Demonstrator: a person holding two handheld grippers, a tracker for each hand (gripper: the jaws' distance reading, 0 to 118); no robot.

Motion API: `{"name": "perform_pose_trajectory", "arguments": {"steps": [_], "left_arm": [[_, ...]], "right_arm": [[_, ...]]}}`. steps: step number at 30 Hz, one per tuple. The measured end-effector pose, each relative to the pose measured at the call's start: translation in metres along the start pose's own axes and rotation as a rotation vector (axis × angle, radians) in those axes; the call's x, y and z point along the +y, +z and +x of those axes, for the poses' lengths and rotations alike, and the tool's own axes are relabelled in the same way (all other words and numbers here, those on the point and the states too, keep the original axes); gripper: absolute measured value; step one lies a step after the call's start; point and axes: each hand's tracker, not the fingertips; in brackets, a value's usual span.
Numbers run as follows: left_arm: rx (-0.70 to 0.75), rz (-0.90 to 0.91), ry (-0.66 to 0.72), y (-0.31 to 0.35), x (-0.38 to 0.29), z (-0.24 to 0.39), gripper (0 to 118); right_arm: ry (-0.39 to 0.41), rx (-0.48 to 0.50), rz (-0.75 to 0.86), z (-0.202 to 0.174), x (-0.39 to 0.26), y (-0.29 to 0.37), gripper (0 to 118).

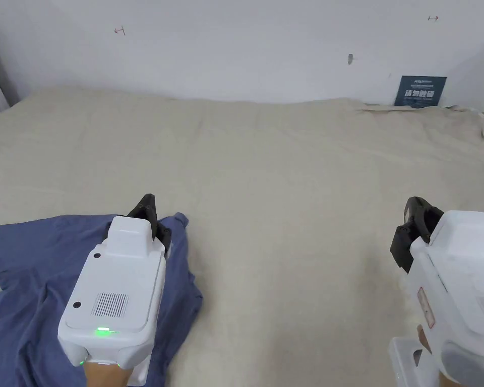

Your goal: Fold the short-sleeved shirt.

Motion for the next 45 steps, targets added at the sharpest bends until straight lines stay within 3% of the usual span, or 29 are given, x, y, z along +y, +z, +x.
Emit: {"name": "perform_pose_trajectory", "arguments": {"steps": [18, 25, 37, 45], "left_arm": [[0.372, -0.08, -0.036, 0.072, -0.015, -0.16, 0], [0.451, -0.105, -0.056, 0.104, -0.021, -0.192, 0], [0.47, -0.13, -0.053, 0.108, -0.028, -0.199, 0], [0.346, -0.195, 0.042, 0.073, -0.027, -0.194, 0]], "right_arm": [[0.027, 0.365, 0.021, -0.154, 0.007, -0.028, 0], [0.031, 0.457, 0.013, -0.193, 0.003, -0.024, 0], [0.037, 0.487, -0.004, -0.204, -0.001, -0.023, 0], [0.044, 0.457, -0.012, -0.193, -0.002, -0.033, 0]]}}
